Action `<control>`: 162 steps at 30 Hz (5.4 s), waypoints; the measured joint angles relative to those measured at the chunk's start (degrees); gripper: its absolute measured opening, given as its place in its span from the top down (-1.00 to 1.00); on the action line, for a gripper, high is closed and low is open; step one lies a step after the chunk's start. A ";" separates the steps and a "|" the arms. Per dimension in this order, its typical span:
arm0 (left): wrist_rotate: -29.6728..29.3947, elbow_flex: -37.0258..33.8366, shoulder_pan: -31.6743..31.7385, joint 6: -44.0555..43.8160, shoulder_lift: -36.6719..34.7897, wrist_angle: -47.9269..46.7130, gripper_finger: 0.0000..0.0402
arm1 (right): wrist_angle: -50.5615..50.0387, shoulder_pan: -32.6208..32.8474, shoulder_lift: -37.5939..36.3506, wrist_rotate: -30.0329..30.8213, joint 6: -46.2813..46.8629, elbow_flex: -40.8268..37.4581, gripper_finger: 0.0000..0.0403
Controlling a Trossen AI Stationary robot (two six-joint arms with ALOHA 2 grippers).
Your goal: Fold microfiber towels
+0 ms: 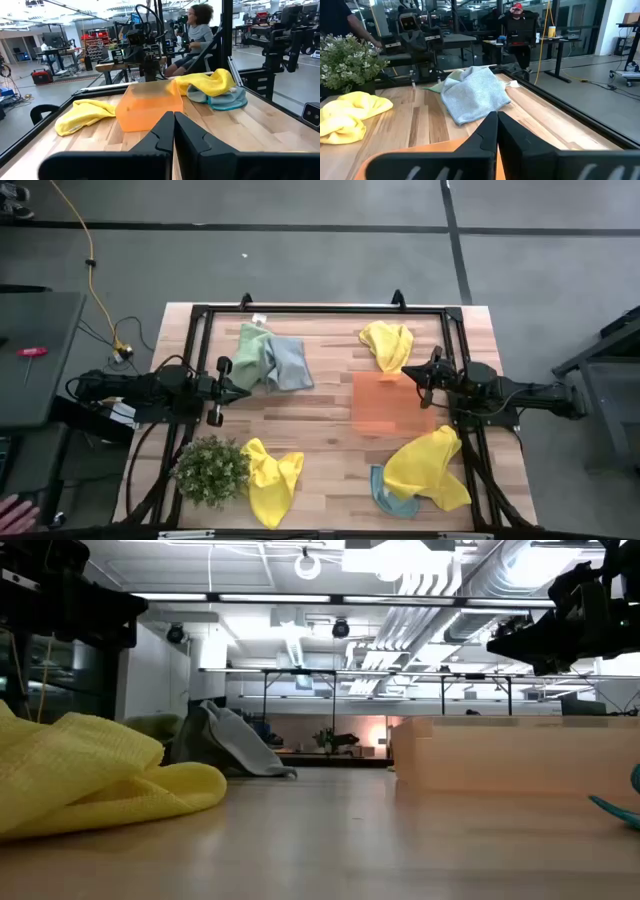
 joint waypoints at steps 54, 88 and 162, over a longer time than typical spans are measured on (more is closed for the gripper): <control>0.01 0.01 0.00 0.00 -0.01 0.00 0.98 | 0.00 -0.02 -0.02 0.00 0.00 0.00 1.00; 0.01 0.00 -0.01 0.00 -0.02 0.00 0.98 | 0.00 -0.02 -0.01 0.00 -0.01 -0.01 1.00; -11.07 39.42 -2.03 -35.67 70.12 -33.60 -0.15 | 0.00 -0.01 0.00 0.00 0.00 -0.01 1.00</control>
